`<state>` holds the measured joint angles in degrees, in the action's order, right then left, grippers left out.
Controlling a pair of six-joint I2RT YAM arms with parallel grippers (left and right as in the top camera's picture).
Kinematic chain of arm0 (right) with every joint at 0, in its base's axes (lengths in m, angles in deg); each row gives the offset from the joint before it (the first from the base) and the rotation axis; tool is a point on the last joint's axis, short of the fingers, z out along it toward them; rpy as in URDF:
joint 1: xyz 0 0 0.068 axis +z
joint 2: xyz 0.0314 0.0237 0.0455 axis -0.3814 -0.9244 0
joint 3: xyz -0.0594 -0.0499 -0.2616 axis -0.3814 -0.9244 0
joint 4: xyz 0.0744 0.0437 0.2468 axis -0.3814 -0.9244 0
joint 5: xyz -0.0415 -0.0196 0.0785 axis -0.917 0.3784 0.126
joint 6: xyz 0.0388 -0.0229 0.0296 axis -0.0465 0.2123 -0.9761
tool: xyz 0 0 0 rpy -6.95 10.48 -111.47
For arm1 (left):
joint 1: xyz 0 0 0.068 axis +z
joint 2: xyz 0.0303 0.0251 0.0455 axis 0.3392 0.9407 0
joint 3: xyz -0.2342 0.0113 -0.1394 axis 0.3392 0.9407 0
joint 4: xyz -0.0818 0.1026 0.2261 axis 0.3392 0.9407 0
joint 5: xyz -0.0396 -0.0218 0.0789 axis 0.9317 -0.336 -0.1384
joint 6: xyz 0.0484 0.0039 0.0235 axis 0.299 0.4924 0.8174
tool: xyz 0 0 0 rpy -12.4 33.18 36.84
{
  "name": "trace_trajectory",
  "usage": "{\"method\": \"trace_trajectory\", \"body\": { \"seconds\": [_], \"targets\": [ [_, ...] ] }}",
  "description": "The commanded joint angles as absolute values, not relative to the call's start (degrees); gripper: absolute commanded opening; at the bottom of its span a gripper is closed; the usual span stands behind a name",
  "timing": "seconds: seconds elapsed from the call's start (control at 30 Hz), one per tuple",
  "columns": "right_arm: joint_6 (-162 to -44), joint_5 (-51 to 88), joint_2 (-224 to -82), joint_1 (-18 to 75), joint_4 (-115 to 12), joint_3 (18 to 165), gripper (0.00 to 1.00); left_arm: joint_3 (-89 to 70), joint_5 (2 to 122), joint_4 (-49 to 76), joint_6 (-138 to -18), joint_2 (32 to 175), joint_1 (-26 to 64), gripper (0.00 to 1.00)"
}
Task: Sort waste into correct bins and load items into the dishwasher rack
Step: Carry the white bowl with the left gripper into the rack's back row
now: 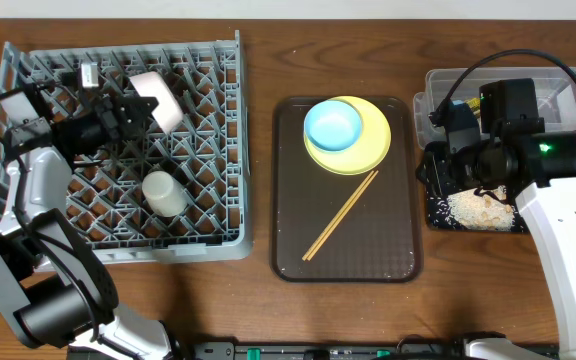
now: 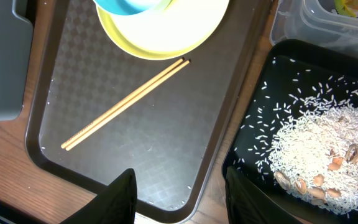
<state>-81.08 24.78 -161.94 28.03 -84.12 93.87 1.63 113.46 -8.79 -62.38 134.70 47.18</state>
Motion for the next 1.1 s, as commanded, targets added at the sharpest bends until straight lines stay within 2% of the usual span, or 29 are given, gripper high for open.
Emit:
{"method": "trace_trajectory", "body": {
  "seconds": [0.0, 0.17, 0.43, 0.93, 1.07],
  "targets": [
    [-81.52, 24.63, -161.81, 28.4, -84.03, 93.89, 0.44, 1.17, 113.68, -9.1, -61.97, 135.53, 47.47, 0.06],
    [-81.49, 24.63, -161.81, 28.4, -84.06, 93.89, 0.44, 1.17, 121.57, -12.86, -62.08, 135.53, 47.34, 0.06],
    [-81.49, 24.63, -161.81, 28.4, -84.08, 93.89, 0.44, 1.54, 115.72, -13.14, -62.21, 135.72, 47.25, 0.06],
    [-81.52, 24.65, -161.81, 28.4, -84.08, 93.89, 0.44, 1.54, 116.15, -13.84, -62.23, 140.69, 47.23, 0.06],
    [-81.52, 24.63, -161.81, 28.4, -84.06, 93.89, 0.44, 1.54, 120.35, -16.96, -63.1, 140.75, 47.25, 0.06]
  ]
}}
